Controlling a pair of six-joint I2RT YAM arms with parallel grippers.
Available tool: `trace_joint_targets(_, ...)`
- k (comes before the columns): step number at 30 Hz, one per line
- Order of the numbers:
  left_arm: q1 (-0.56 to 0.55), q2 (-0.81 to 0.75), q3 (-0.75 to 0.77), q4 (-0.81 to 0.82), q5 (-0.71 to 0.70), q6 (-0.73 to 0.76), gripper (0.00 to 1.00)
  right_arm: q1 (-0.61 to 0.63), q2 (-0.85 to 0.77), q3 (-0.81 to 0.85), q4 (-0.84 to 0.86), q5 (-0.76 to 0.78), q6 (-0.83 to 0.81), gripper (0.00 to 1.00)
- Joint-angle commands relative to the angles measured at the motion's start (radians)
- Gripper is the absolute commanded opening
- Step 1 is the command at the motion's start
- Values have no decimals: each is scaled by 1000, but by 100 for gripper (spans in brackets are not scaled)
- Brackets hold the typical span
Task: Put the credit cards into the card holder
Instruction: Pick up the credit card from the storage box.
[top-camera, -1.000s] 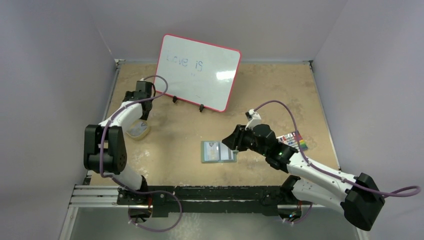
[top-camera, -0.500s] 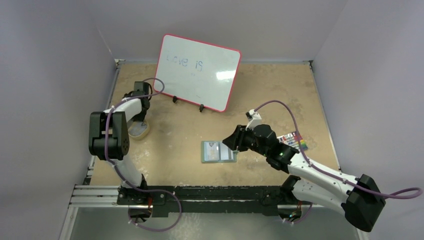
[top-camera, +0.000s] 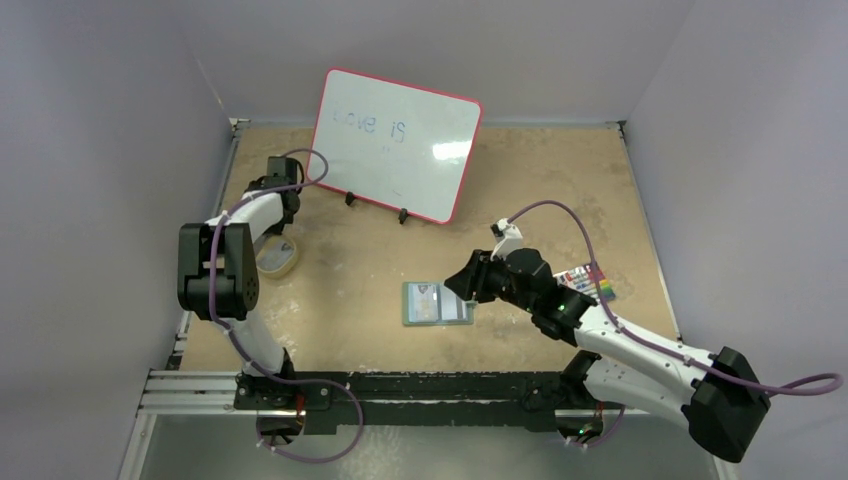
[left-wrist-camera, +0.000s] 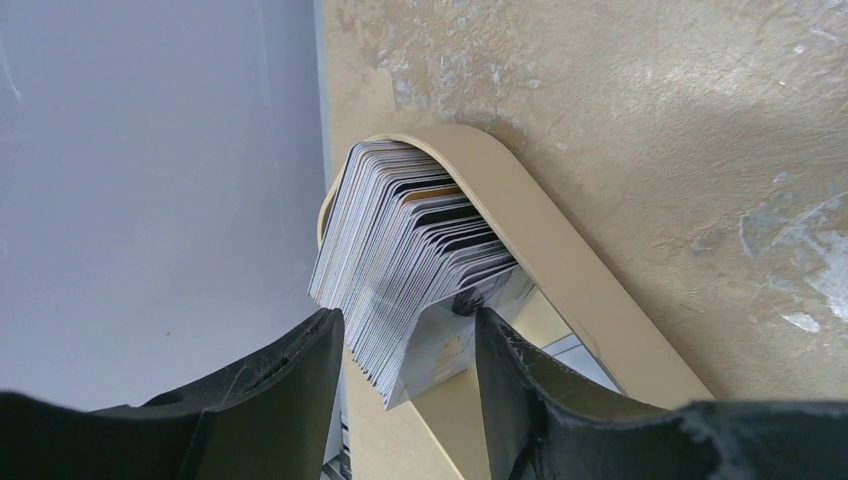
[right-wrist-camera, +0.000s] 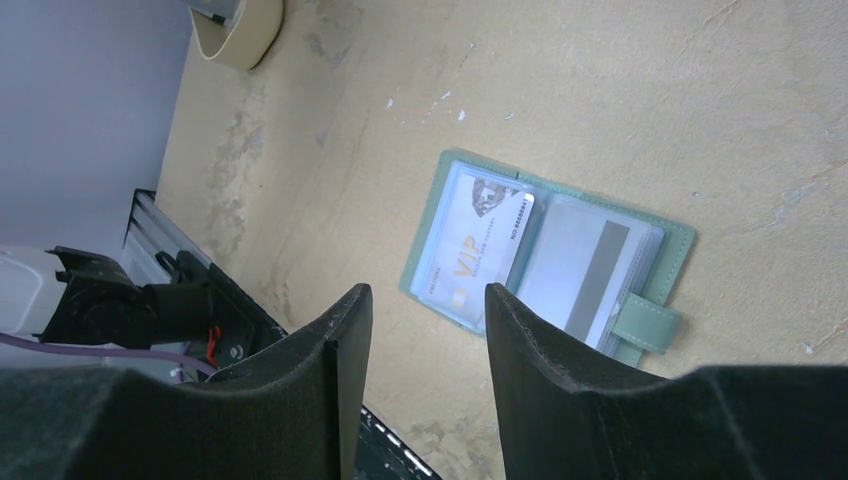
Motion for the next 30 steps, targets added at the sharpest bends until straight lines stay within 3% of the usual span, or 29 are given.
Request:
trace_joint_targets(1, 6, 5, 54, 10, -64, 23, 48, -6, -25, -3, 37, 10, -9, 48)
trace_joint_targets(9, 5, 0, 72, -25, -17, 17, 33, -8, -42, -4, 25, 19, -13, 48)
trace_joint_targets(19, 3, -42, 142, -205, 116, -59, 3, -8, -65, -6, 21, 7, -13, 49)
trace_joint_targets(30, -3, -127, 217, -386, 214, -203, 0, -8, -121, -1, -42, -4, -15, 49)
